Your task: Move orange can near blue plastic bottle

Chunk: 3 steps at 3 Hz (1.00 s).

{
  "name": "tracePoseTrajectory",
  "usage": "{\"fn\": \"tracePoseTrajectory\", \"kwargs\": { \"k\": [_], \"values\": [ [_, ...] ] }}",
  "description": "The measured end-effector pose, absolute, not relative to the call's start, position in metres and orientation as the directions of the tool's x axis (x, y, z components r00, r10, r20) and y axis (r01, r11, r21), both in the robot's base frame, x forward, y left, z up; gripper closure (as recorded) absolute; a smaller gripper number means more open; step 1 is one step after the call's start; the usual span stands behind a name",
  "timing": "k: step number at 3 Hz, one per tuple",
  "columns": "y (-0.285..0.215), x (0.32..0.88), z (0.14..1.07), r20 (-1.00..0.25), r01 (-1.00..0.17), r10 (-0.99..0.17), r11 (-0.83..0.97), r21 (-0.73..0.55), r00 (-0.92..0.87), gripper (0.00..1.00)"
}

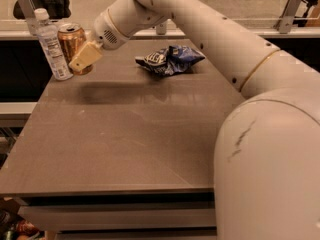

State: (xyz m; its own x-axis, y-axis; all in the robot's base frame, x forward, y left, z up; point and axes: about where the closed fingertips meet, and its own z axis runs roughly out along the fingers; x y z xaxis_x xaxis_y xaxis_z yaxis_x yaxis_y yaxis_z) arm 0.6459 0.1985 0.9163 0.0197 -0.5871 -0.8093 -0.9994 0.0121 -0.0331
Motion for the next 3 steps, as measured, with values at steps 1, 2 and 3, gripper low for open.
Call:
{"fn": "tracePoseTrajectory", "kwargs": {
  "k": [1, 2, 3],
  "values": [
    [0.210, 0.656, 0.899, -0.808, -0.998, -0.588, 0.065, 0.005, -0.043, 1.00],
    [0.218, 0.666, 0.886, -0.807, -0.995, -0.586, 0.100, 0.021, -0.076, 1.00],
    [0.226, 0.677, 0.879, -0.802, -0.992, -0.593, 0.125, 0.007, -0.080, 1.00]
  ]
}}
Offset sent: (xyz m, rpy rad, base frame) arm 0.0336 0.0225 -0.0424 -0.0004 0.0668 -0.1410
